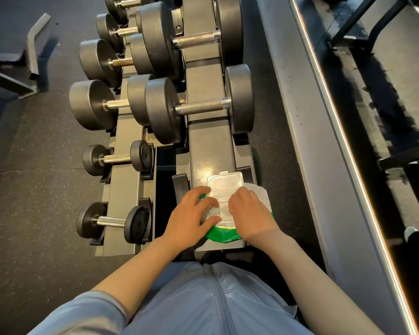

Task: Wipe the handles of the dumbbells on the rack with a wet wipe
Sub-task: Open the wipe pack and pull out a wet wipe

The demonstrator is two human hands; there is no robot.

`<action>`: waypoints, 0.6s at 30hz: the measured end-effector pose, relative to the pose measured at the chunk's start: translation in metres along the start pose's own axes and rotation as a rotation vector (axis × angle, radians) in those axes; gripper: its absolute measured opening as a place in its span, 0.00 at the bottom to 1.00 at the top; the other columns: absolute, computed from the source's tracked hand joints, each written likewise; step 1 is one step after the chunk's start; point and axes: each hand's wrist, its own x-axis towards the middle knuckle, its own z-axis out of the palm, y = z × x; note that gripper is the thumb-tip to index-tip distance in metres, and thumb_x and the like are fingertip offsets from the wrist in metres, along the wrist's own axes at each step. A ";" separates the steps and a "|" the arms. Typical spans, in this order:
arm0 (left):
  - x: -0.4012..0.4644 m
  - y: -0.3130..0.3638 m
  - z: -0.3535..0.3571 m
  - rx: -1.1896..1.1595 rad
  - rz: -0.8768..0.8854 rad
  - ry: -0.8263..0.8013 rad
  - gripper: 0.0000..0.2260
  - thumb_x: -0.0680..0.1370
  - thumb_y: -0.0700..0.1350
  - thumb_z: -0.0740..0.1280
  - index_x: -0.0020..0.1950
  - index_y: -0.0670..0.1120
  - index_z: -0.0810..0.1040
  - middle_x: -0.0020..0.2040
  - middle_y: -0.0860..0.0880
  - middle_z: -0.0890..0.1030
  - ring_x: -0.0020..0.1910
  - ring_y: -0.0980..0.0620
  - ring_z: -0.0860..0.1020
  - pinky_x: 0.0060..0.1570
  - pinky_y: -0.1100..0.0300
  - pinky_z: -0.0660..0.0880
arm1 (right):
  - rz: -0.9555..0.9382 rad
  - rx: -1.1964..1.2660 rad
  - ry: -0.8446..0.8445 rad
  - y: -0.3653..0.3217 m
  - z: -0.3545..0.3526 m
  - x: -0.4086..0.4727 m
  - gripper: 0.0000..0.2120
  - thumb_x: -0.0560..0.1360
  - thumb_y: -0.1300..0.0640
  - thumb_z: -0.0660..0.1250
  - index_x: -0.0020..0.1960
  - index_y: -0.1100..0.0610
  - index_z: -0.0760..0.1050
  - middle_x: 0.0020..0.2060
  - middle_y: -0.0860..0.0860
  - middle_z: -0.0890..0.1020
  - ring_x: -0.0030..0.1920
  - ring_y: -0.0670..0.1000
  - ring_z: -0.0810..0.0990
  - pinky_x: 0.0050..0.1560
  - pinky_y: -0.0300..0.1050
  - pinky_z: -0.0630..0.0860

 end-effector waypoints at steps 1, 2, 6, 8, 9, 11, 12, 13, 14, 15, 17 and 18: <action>0.000 -0.001 0.000 0.013 0.012 0.006 0.19 0.74 0.61 0.61 0.56 0.51 0.78 0.66 0.47 0.72 0.65 0.49 0.68 0.54 0.58 0.69 | -0.035 -0.021 -0.016 0.000 0.000 -0.001 0.17 0.77 0.58 0.64 0.65 0.56 0.66 0.64 0.54 0.67 0.61 0.52 0.68 0.58 0.43 0.68; 0.000 -0.001 0.000 0.032 0.030 0.012 0.19 0.74 0.61 0.61 0.56 0.51 0.78 0.65 0.47 0.73 0.65 0.49 0.68 0.52 0.57 0.70 | -0.072 -0.042 -0.033 0.001 0.001 -0.002 0.17 0.77 0.59 0.63 0.64 0.56 0.66 0.63 0.55 0.67 0.60 0.53 0.67 0.56 0.44 0.67; 0.002 -0.002 -0.001 0.068 0.048 0.001 0.18 0.74 0.61 0.61 0.56 0.51 0.78 0.64 0.47 0.74 0.64 0.46 0.70 0.51 0.55 0.73 | -0.050 0.042 -0.019 0.005 0.001 -0.002 0.16 0.78 0.58 0.63 0.64 0.57 0.67 0.63 0.54 0.68 0.60 0.52 0.68 0.59 0.43 0.68; 0.001 -0.002 0.000 0.053 0.039 0.003 0.18 0.74 0.61 0.61 0.56 0.51 0.77 0.64 0.46 0.74 0.64 0.47 0.69 0.52 0.55 0.72 | 0.006 0.201 0.042 0.007 -0.002 -0.002 0.15 0.78 0.56 0.63 0.63 0.56 0.68 0.63 0.53 0.69 0.60 0.51 0.69 0.60 0.42 0.69; 0.001 -0.002 0.001 0.044 0.036 0.006 0.18 0.74 0.61 0.61 0.56 0.51 0.77 0.64 0.46 0.73 0.64 0.47 0.69 0.52 0.55 0.72 | 0.002 0.240 0.063 0.006 -0.004 -0.002 0.15 0.78 0.55 0.64 0.63 0.55 0.68 0.62 0.52 0.69 0.60 0.50 0.69 0.58 0.41 0.69; 0.000 -0.003 0.002 0.034 0.033 0.008 0.18 0.75 0.61 0.61 0.56 0.51 0.77 0.65 0.47 0.73 0.65 0.48 0.67 0.53 0.57 0.69 | -0.014 0.167 0.078 0.002 -0.003 -0.003 0.13 0.79 0.53 0.63 0.62 0.53 0.70 0.61 0.51 0.69 0.60 0.50 0.70 0.55 0.41 0.70; 0.000 -0.003 0.002 0.033 0.031 0.005 0.18 0.75 0.61 0.61 0.57 0.51 0.77 0.65 0.47 0.73 0.65 0.48 0.67 0.54 0.57 0.69 | -0.020 0.105 0.088 0.000 -0.001 -0.002 0.12 0.79 0.52 0.61 0.62 0.53 0.71 0.61 0.51 0.70 0.59 0.50 0.70 0.54 0.40 0.70; 0.000 -0.003 0.002 0.032 0.027 -0.001 0.18 0.74 0.61 0.61 0.57 0.51 0.77 0.65 0.47 0.73 0.66 0.48 0.67 0.54 0.57 0.68 | -0.023 0.070 0.100 -0.001 0.002 -0.001 0.11 0.80 0.53 0.60 0.61 0.53 0.73 0.60 0.51 0.71 0.58 0.50 0.71 0.53 0.40 0.70; 0.000 -0.003 0.002 0.031 0.024 -0.007 0.19 0.74 0.61 0.61 0.57 0.51 0.77 0.65 0.47 0.73 0.66 0.48 0.67 0.55 0.57 0.68 | -0.021 0.085 0.118 0.000 0.004 0.001 0.10 0.81 0.54 0.59 0.60 0.54 0.74 0.59 0.50 0.71 0.57 0.50 0.71 0.51 0.40 0.69; 0.000 -0.003 0.002 0.028 0.021 -0.010 0.19 0.74 0.61 0.61 0.57 0.51 0.77 0.66 0.47 0.73 0.66 0.48 0.67 0.55 0.57 0.67 | 0.002 0.159 0.128 0.000 0.005 0.003 0.09 0.81 0.54 0.59 0.58 0.54 0.74 0.57 0.50 0.72 0.56 0.49 0.71 0.50 0.38 0.67; 0.000 -0.002 0.001 0.017 0.015 -0.012 0.19 0.74 0.61 0.61 0.57 0.51 0.77 0.66 0.47 0.72 0.66 0.49 0.66 0.56 0.57 0.67 | 0.077 0.396 0.150 0.005 0.004 0.005 0.05 0.80 0.57 0.59 0.51 0.56 0.74 0.53 0.51 0.73 0.52 0.49 0.72 0.48 0.36 0.66; 0.000 -0.002 0.000 0.008 0.011 -0.011 0.19 0.74 0.61 0.61 0.57 0.51 0.77 0.66 0.47 0.72 0.66 0.49 0.66 0.56 0.57 0.67 | 0.118 0.519 0.155 0.008 0.003 0.005 0.04 0.80 0.58 0.60 0.47 0.56 0.72 0.50 0.51 0.73 0.49 0.48 0.72 0.47 0.35 0.67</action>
